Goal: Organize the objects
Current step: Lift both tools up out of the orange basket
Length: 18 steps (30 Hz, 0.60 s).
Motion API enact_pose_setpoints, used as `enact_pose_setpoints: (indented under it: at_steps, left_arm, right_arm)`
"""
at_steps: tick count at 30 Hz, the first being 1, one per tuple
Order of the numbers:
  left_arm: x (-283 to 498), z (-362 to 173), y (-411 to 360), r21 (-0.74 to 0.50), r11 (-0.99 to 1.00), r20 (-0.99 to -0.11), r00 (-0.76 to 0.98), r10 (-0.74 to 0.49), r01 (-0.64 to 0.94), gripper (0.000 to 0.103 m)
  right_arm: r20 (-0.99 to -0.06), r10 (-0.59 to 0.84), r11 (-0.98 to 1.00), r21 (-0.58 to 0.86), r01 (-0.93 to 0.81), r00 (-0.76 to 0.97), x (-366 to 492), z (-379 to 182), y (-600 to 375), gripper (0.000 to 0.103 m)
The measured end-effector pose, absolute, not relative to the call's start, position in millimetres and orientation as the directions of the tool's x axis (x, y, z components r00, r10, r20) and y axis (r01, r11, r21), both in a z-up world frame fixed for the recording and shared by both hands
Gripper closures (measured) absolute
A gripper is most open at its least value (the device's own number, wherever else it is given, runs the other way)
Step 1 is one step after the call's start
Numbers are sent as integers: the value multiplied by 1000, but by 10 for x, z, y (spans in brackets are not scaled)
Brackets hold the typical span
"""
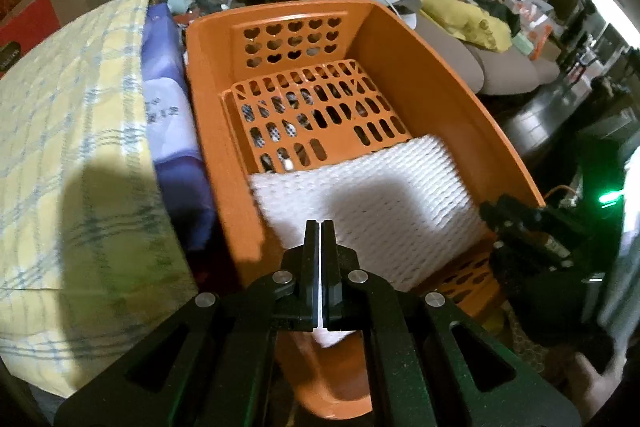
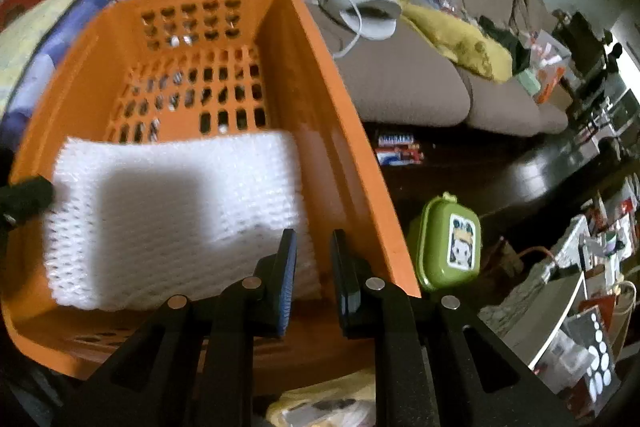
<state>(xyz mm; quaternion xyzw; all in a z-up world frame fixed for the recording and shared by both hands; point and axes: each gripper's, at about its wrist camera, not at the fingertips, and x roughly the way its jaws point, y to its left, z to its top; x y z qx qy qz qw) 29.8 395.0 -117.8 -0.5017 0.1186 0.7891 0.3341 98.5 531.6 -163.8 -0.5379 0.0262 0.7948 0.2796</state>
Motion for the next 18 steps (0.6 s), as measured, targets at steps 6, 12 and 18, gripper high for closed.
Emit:
enact_pose_setpoints:
  at_steps: [6, 12, 18]
  left_arm:
    - [272, -947, 3804, -128, -755, -846, -327, 422, -643, 102]
    - [209, -902, 3771, -131, -765, -843, -335, 421, -631, 102]
    - [225, -944, 3803, -129, -760, -848, -326, 418, -638, 102]
  right_arm:
    - [-851, 432, -838, -256, -482, -299, 1010, -1561, 5309, 88]
    - [-870, 365, -870, -192, -453, -332, 963, -1548, 5258, 88]
    - [-851, 377, -872, -194, -449, -366, 962, -1473, 5207, 87]
